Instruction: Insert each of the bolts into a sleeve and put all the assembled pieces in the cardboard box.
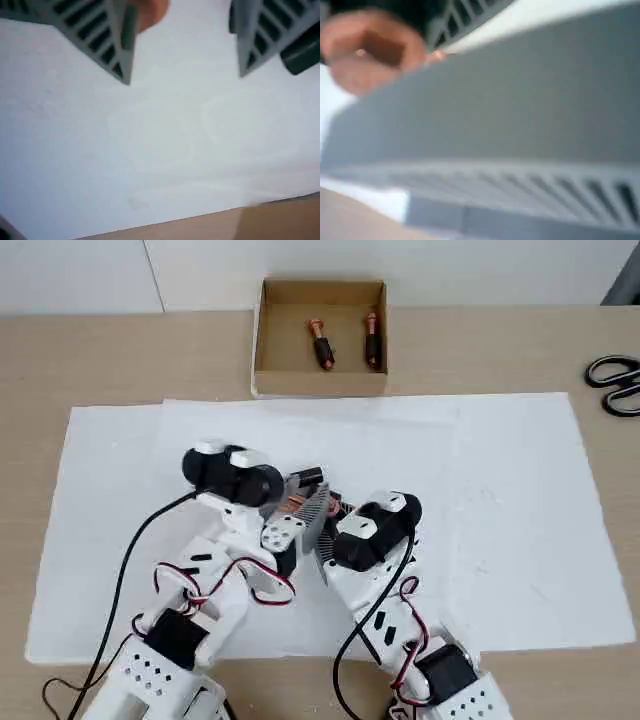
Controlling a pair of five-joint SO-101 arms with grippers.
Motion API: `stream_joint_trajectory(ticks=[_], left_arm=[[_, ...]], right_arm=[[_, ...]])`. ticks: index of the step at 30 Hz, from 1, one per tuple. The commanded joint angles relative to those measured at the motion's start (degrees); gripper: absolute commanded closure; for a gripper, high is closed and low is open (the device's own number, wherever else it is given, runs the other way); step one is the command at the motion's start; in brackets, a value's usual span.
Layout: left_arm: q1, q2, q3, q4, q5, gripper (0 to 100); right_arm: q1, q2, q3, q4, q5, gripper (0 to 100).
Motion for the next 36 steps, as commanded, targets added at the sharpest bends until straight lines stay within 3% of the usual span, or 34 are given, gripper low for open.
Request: stream_joint_trajectory(ticks=[1, 6, 11, 15, 20, 24, 28, 36], left_arm=[[-3.6, -1.14, -2.95, 0.44, -0.44, 87], [-11.43, -1.14, -3.38, 0.62, -0.53, 86], [-27.16, -1.05, -5.85, 2.11, -1.23, 86], [-40.35, -0.97, -12.44, 14.07, -7.74, 86], [-50.99, -0.97, -21.23, 34.29, -18.2, 86], [-56.35, -0.97, -22.9, 43.16, -24.35, 86], [-59.78, -0.97, -22.64, 50.9, -28.92, 86], [-63.91, -0.97, -20.7, 52.57, -35.16, 86]], right_arm=[[0.04, -0.57, 0.35, -1.1, -0.44, 99.5], [1.1, -0.57, 0.35, -0.04, -0.44, 99.5], [4.44, -0.57, 0.35, -0.4, -0.7, 99.5], [7.25, -0.57, 0.35, -0.22, -0.79, 99.5], [16.22, -0.57, 0.35, 0.92, -0.44, 99.5], [20.26, -1.19, -0.53, 5.58, 2.64, 99.5], [20.26, -0.66, -10.29, 12.88, 3.52, 99.5], [20.44, 8.04, -36.04, 18.68, 10.02, 99.5]])
